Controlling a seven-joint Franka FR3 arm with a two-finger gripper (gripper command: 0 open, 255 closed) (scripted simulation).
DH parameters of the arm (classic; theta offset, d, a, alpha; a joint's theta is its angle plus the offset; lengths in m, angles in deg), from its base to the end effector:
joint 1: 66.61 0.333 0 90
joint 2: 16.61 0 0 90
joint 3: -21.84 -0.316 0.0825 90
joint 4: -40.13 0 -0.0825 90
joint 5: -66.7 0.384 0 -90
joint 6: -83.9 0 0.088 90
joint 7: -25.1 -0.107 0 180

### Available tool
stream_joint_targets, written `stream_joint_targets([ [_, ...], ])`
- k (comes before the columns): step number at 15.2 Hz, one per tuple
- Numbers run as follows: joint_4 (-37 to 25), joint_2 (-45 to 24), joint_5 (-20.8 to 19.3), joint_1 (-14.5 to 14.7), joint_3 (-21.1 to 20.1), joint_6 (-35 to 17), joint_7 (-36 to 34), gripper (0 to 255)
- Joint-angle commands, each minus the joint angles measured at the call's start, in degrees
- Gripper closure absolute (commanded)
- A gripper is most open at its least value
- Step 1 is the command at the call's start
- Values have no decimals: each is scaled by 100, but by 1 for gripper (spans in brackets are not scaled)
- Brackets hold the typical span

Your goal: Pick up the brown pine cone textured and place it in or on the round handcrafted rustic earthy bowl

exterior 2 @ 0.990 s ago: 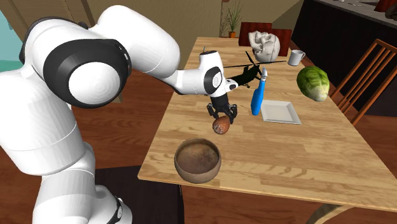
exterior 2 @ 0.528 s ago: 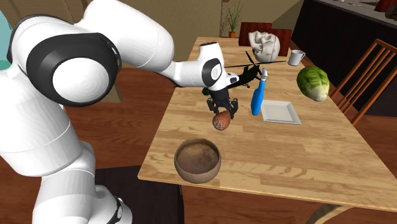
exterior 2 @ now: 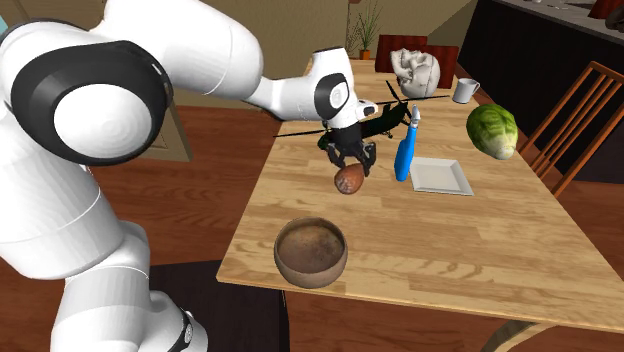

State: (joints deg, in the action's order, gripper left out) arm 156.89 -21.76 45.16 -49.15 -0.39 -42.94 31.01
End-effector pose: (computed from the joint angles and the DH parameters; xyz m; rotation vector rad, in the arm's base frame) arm 0.4545 0.3569 0.4137 2.5357 1.3943 0.2493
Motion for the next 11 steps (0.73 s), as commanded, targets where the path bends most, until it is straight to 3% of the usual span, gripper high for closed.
stream_joint_targets([
  [1,-82,66,69,-13,-1,125,91,255],
  [11,-558,322,329,-17,-23,790,397,255],
])
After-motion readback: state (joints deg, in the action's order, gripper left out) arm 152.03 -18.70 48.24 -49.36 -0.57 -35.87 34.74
